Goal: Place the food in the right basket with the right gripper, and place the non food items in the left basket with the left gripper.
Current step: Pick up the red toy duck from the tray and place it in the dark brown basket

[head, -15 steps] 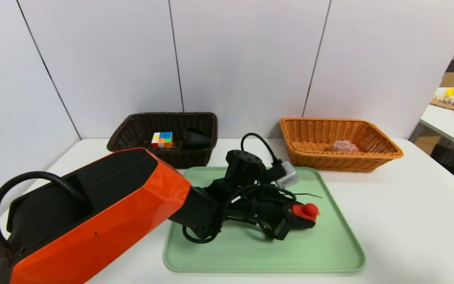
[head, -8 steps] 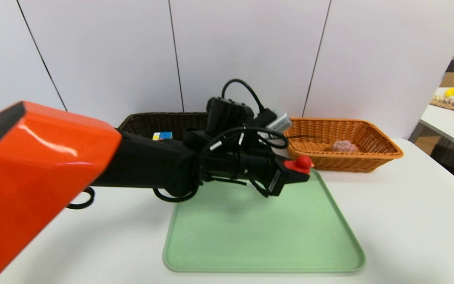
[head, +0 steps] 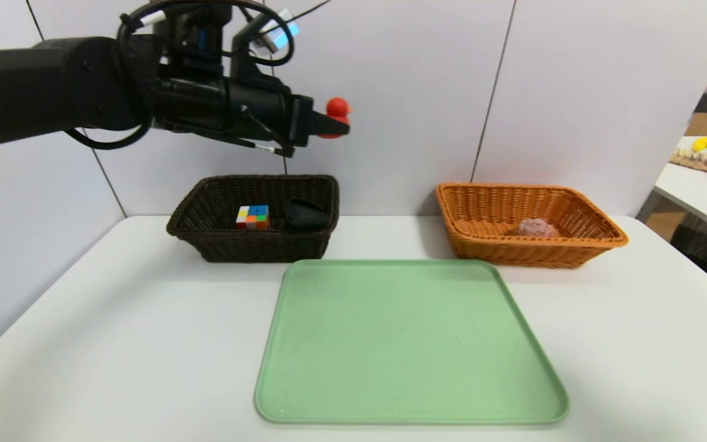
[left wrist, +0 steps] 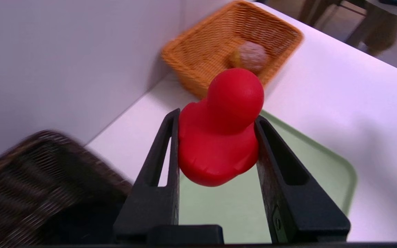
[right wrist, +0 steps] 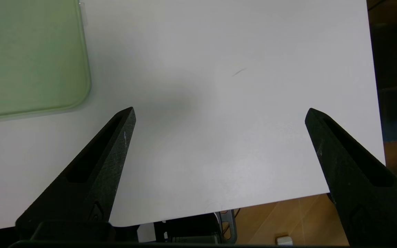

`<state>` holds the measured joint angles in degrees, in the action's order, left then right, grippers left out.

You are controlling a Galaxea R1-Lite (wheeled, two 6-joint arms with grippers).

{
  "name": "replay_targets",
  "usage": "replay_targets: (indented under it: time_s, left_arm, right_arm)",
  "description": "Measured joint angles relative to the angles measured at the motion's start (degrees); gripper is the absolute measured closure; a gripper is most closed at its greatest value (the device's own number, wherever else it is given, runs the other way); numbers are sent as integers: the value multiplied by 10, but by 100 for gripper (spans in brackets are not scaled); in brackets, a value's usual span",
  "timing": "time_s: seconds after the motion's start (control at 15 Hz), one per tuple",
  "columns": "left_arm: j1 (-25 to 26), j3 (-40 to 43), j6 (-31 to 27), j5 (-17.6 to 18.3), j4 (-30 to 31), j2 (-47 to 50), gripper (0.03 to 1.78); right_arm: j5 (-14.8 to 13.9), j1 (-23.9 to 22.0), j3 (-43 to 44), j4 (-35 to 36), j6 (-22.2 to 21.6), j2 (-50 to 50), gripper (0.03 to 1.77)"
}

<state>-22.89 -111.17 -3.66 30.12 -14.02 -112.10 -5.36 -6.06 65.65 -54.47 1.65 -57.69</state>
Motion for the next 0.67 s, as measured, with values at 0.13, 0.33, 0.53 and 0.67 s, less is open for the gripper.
replay_targets:
  time_s: [0.13,0.33,0.53,0.67]
  left_arm:
    - [51,-18,-1,0,-21,-4,114]
    - [110,-19,-3,0,-43,-17,114]
    - [154,-15,-5,0,-59,-36,114]
    - [175,-13,-5,0,-69,-51,114]
  right_arm:
    - [0,0,0,18,0,-1,10]
    - [0,0,1,22,2,-3,10]
    - [0,0,0,22,0,-4,10]
    - [0,0,-1,20,-1,-3,10]
